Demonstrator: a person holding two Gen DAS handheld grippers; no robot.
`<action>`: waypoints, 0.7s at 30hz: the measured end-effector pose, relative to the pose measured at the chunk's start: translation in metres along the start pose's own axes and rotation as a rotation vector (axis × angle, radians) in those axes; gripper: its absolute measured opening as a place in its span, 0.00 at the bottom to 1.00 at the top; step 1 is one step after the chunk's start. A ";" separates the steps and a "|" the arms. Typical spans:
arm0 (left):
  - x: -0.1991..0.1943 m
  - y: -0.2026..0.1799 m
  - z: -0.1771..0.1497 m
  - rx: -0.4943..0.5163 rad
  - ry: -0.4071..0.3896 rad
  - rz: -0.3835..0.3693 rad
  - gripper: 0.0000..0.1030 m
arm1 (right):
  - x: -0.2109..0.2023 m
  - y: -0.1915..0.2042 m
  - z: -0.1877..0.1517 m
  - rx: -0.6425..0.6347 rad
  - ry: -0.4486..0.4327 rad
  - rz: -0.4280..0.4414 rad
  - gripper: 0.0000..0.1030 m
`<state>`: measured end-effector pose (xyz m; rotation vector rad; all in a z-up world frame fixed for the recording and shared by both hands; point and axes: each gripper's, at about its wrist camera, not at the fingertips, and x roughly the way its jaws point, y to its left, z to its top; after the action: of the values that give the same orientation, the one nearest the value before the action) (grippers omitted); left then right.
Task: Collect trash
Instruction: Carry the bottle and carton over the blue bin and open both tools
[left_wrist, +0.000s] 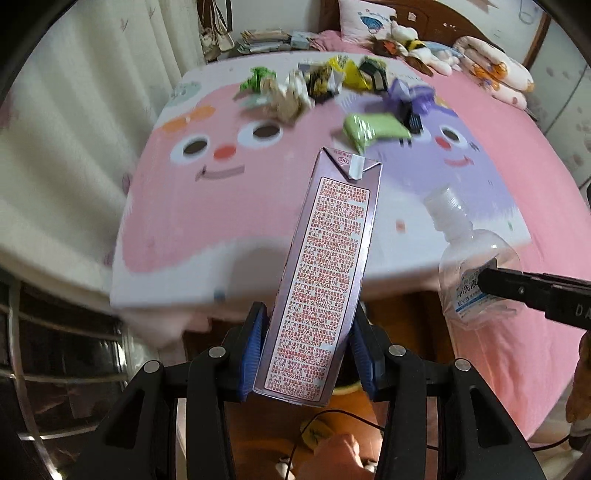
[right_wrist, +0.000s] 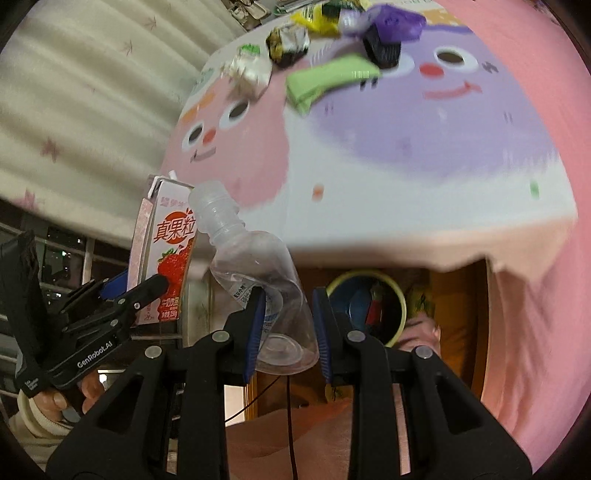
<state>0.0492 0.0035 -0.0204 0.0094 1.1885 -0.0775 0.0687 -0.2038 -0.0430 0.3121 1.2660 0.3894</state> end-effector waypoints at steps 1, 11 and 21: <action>-0.001 0.003 -0.012 0.000 0.009 -0.011 0.42 | 0.001 0.002 -0.012 0.005 0.003 -0.008 0.22; 0.014 0.003 -0.109 0.055 0.128 -0.065 0.42 | 0.025 -0.002 -0.098 0.081 0.084 -0.088 0.22; 0.106 -0.017 -0.166 0.025 0.265 -0.071 0.42 | 0.122 -0.060 -0.148 0.212 0.198 -0.140 0.22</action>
<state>-0.0666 -0.0110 -0.1800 -0.0004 1.4525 -0.1573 -0.0370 -0.2008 -0.2142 0.3681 1.5181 0.1689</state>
